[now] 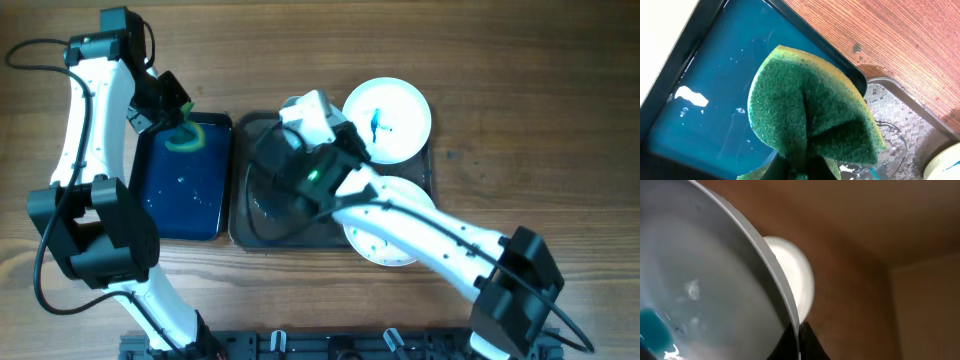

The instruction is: Clean dirty plates on tray and stack at the side

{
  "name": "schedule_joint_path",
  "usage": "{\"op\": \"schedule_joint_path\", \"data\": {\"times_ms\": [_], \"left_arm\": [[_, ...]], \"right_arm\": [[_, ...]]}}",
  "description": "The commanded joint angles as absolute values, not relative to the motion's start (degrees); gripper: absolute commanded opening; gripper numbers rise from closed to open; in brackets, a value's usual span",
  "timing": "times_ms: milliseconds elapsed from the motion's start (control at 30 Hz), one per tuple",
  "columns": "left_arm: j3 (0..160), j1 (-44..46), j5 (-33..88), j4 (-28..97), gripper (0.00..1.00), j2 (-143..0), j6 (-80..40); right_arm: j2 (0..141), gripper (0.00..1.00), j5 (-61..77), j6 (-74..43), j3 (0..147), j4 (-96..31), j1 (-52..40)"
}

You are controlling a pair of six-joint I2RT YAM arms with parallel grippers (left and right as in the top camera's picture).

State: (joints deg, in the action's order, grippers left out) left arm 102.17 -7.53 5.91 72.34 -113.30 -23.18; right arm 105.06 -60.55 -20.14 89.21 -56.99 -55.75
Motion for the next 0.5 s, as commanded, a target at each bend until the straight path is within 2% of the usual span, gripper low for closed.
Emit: {"op": "schedule_joint_path", "data": {"times_ms": [0,100,333,400,467], "left_arm": [[103.09,-7.57,6.55,72.51,0.04,-111.85,-22.26],[103.09,-7.57,6.55,72.51,0.04,-111.85,-22.26],[103.09,-7.53,6.55,72.51,0.04,-111.85,-22.26],[103.09,-7.51,6.55,72.51,0.04,-111.85,-22.28],[103.09,-7.46,6.57,72.51,0.04,-111.85,-22.28]], "right_arm": [[103.04,0.04,-79.70,-20.99,88.66,-56.55,-59.11],[103.04,0.04,-87.18,-20.91,88.66,-55.46,-61.63],[102.72,0.04,-86.70,-19.64,88.77,-53.19,-62.72],[102.72,0.04,-82.02,-19.66,88.77,-53.19,-62.46],[102.74,0.04,-71.35,-19.55,88.77,-53.43,-61.47]]}}
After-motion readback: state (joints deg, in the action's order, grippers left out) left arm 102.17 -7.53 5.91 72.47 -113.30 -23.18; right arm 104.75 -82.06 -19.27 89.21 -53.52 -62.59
